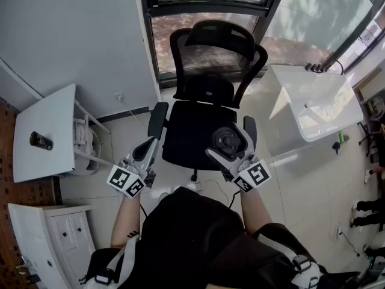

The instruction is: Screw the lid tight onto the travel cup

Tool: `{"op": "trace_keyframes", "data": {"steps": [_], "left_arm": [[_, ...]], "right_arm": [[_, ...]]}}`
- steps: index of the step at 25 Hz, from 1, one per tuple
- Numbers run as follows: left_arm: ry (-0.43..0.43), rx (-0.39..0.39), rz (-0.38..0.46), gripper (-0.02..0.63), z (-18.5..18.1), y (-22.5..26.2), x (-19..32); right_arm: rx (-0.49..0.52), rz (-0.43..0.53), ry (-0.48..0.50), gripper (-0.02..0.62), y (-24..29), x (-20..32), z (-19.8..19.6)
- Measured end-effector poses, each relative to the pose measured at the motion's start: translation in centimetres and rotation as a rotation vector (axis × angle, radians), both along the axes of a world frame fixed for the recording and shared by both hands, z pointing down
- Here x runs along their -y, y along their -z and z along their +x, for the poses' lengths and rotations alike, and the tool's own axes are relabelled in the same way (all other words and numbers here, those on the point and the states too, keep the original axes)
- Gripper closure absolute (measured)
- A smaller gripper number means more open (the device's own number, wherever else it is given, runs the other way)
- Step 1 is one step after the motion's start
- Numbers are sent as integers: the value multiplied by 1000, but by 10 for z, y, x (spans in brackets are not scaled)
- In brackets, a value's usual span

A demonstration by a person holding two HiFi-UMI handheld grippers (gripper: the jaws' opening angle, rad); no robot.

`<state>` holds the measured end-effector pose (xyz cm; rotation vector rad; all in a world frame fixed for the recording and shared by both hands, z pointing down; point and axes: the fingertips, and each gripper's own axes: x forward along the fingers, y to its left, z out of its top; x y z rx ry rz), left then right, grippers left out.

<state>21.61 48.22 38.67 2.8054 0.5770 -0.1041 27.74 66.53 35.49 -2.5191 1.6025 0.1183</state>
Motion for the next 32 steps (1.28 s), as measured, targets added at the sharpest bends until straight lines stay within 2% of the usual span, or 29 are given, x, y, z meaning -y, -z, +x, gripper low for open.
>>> {"op": "trace_keyframes", "data": {"steps": [5,11,16,22,27,32], "left_arm": [[54,-4,4,604,-10,2,-5],[197,10,25,604,-38,3,9],[327,41,27,604,-77,-2,32],[399,49,12,604,-107,-11,73],[433,4,21,604,-120,2,113],[516,-14,28,604,-150,5,154]], "right_arm": [[13,-8,59,110,-2,-1,0],[26,-15,209,110,-9,26,-4],[45,-14,339,110,-17,66,-17],[32,-16,412,110,-14,117,-36],[1,-12,451,110,1,160,-46],[-19,-12,541,110,5,216,-67]]}}
